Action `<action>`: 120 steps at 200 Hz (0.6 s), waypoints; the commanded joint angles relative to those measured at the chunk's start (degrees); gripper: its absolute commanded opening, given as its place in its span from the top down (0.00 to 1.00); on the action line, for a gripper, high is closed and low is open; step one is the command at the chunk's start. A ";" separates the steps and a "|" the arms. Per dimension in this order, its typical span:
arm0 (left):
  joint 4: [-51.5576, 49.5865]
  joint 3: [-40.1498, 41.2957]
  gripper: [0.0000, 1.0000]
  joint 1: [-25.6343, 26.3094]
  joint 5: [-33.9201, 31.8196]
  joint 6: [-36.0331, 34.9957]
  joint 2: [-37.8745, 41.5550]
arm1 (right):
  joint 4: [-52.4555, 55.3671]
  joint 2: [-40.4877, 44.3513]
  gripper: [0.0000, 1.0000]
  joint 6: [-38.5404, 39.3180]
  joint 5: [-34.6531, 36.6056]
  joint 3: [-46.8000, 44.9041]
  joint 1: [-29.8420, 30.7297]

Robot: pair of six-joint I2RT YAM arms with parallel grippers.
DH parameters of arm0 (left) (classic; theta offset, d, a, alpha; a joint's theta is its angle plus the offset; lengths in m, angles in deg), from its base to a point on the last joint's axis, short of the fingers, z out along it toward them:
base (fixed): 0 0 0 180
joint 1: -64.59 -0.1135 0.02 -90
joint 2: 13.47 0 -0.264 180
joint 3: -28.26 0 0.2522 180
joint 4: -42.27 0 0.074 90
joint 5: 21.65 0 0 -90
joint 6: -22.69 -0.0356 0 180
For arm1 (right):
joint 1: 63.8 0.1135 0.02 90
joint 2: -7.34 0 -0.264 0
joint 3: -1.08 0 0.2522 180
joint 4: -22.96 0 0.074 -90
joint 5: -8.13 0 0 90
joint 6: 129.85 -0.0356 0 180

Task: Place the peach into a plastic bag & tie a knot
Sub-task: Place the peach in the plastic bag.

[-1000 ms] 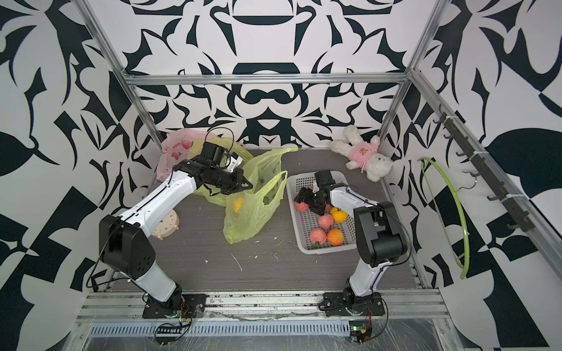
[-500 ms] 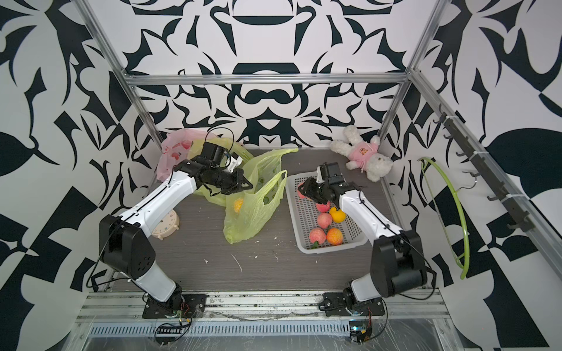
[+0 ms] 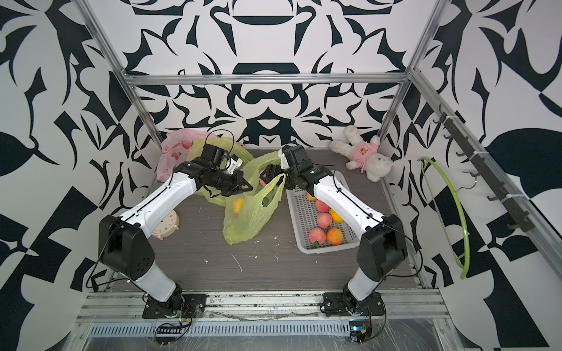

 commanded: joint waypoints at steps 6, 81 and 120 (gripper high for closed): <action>0.30 0.49 1.00 -0.05 1.15 0.07 1.95 | 1.34 2.24 0.17 1.61 0.46 2.20 -0.60; 0.55 -0.56 1.00 -0.04 1.56 -0.10 0.51 | 8.41 21.41 0.19 8.46 2.65 -12.41 -14.88; 0.29 -1.00 1.00 -0.09 1.65 -0.19 0.23 | 10.02 18.89 0.16 13.14 4.90 -16.43 -22.03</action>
